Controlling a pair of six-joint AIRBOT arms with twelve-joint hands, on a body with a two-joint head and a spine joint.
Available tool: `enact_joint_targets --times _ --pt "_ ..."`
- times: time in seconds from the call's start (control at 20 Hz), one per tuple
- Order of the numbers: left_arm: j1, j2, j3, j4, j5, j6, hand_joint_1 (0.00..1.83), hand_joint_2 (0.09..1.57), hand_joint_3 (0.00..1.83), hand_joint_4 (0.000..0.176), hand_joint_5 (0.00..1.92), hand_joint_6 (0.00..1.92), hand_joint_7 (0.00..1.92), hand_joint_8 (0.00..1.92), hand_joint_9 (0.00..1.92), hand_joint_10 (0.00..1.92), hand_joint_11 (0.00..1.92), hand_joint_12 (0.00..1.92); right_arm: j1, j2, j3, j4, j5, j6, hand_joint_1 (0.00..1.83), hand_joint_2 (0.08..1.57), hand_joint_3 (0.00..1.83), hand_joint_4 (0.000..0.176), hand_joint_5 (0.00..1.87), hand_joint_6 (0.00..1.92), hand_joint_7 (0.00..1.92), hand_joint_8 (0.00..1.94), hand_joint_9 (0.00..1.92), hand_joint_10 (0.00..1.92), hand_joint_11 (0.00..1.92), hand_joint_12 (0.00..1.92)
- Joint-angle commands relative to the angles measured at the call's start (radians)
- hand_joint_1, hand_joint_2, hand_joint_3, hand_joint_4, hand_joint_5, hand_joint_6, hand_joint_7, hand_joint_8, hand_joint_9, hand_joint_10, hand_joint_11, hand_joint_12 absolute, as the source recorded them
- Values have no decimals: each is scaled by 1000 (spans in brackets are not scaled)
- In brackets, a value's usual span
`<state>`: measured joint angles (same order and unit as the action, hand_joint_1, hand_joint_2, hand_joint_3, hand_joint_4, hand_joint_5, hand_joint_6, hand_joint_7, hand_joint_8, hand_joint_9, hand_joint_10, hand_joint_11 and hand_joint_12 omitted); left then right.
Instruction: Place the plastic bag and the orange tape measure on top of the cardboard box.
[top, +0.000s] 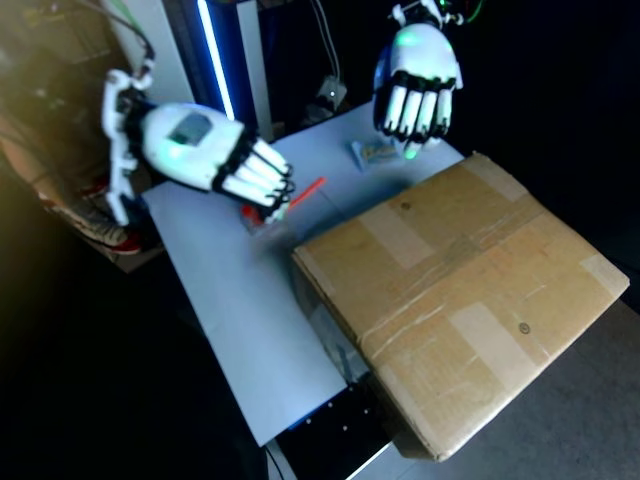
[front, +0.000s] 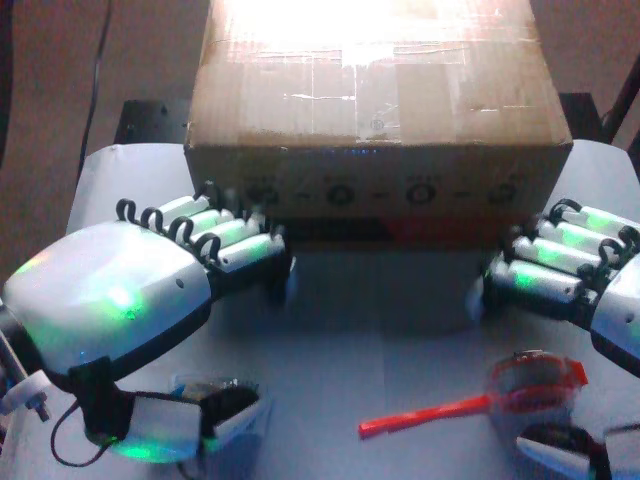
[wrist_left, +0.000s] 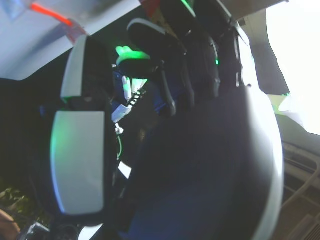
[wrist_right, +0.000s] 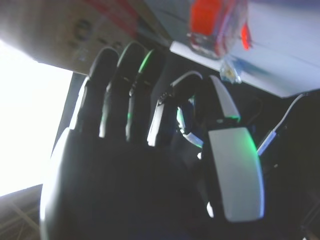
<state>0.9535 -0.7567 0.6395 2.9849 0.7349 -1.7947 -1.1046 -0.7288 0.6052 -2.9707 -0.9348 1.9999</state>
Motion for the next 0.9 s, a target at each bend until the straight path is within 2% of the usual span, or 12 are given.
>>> enact_joint_targets --times 0.0,0.15,0.2,0.3,0.35,0.4,0.5,0.55,0.6,0.65,0.7,0.85 --pt "-11 0 -2 27 119 2 720 824 685 0 67 172 25 23 0 0 0 441 14 1 1 -23 -116 3 685 702 675 0 0 1083 0 1070 0 1178 0 1802" --pt "-12 3 -1 27 119 2 653 868 627 0 100 90 66 11 10 5 0 630 17 3 1 -24 -116 3 654 758 580 0 0 948 0 1007 0 1092 0 1768" --pt "-12 3 -1 27 118 2 622 887 606 0 87 63 28 5 3 1 0 560 18 5 1 -27 -116 3 647 749 559 0 0 936 8 992 0 1100 0 1761" --pt "-12 -5 3 27 85 0 781 830 544 0 80 38 2 0 0 0 0 466 17 5 3 -27 -113 3 592 758 493 0 0 697 6 828 0 937 0 1727" --pt "-11 -13 7 27 63 -1 747 854 525 0 80 26 0 0 0 0 0 500 17 3 4 -27 -108 3 625 750 471 0 0 715 2 819 0 911 0 1729" --pt "-8 -20 10 27 48 -1 691 886 491 0 54 8 0 0 0 0 0 449 17 0 6 -26 -100 2 640 738 452 0 0 641 0 705 0 779 0 1693" --pt "6 -36 25 4 26 -1 763 891 422 0 109 11 0 0 0 0 0 637 17 -16 22 -17 -74 -4 649 726 393 0 0 616 20 622 0 726 0 1630" --pt "15 -39 29 -8 17 -1 778 895 418 0 107 8 0 0 0 0 0 653 17 -25 31 -13 -63 -4 647 741 339 0 0 626 35 593 0 728 0 1603" --pt "23 -39 29 -16 12 0 802 890 416 0 101 5 0 0 0 0 0 658 17 -31 36 -10 -57 -4 637 770 251 0 0 565 46 517 0 699 0 1545" --pt "31 -39 30 -28 7 7 830 872 445 0 122 6 0 0 0 0 0 792 17 -38 41 -8 -52 -4 659 775 184 0 0 521 88 433 0 744 0 1593" --pt "40 -41 31 -53 0 34 813 878 462 0 97 0 0 0 0 0 0 868 17 -49 50 -4 -44 -4 643 805 109 0 3 483 132 319 0 738 0 1548" --pt "62 -54 34 -82 -7 52 877 884 435 0 107 4 0 0 0 0 0 996 17 -73 67 5 -20 -4 639 840 53 0 7 536 150 253 0 657 0 1476"
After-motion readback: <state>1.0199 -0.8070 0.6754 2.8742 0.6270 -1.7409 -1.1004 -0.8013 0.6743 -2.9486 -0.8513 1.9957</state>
